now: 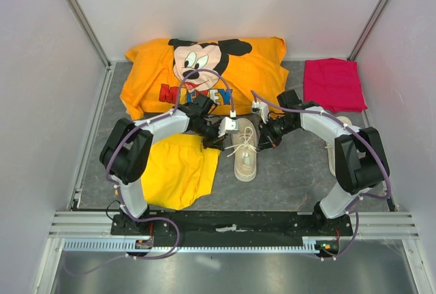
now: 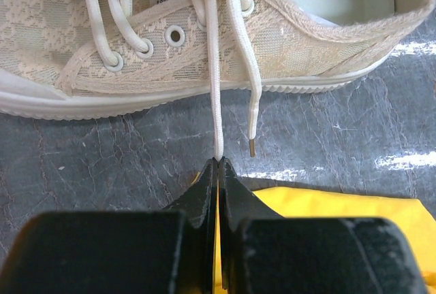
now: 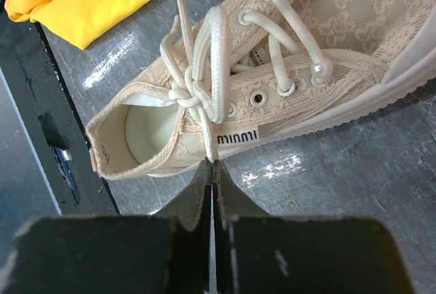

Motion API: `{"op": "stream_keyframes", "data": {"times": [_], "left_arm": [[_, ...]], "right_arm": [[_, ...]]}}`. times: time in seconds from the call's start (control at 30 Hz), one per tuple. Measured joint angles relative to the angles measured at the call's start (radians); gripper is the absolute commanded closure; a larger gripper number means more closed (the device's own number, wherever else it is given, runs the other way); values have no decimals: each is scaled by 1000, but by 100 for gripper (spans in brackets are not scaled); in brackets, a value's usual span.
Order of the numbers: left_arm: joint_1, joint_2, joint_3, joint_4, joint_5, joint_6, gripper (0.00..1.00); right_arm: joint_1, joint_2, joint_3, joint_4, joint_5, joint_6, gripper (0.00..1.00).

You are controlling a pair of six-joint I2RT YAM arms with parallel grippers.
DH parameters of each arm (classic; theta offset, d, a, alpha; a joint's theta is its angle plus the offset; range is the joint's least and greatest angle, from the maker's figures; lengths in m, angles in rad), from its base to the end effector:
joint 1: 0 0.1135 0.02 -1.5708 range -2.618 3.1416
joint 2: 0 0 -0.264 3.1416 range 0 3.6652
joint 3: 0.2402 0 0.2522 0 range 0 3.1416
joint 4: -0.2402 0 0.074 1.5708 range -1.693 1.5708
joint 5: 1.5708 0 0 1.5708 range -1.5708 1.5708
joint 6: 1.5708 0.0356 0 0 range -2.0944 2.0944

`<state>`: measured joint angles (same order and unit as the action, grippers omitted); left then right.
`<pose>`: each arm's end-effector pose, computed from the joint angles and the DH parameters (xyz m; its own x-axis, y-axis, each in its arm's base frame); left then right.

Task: Tie the shoes

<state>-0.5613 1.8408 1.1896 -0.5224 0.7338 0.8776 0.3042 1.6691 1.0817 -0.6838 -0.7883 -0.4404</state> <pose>0.2925 -0.2121 0.1746 -0.0261 0.6912 -0.7222 0.9932 -0.0640 -0.0971 0.2904 0.1176 0.1957 -0.6495 -0.5189 -0.5558 -0.7603 0.4298 0.4871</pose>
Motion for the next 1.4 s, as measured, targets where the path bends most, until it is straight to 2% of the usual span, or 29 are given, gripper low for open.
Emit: {"op": "stream_keyframes", "data": {"times": [0.1,0.17,0.23,0.33,0.43,0.53,0.7,0.87,1.1,1.4], "left_arm": [[4,0,-1,0,-2,12,99],[10,-2,-4,-2,-4,23,80],[22,-11,-9,-2,12,33,67],[57,-86,-73,53,89,28,61],[63,-193,-142,151,142,-19,61],[11,-253,-157,282,171,-108,61],[-79,-240,-157,495,168,-270,61],[-108,-170,-156,632,120,-410,62],[-114,-76,-132,676,53,-486,62],[-121,-52,-95,687,43,-499,62]], "right_arm": [[-1,0,0,0,0,0,100],[-1,0,0,2,0,0,100],[-1,0,0,3,0,0,100],[-1,0,0,3,-1,0,100],[-1,0,0,3,-4,2,100],[-2,0,0,3,-7,3,100],[-5,0,0,9,-9,8,100],[-18,0,0,22,-14,23,100],[-27,0,0,34,-24,30,100],[-28,0,0,37,-27,34,100]]}}
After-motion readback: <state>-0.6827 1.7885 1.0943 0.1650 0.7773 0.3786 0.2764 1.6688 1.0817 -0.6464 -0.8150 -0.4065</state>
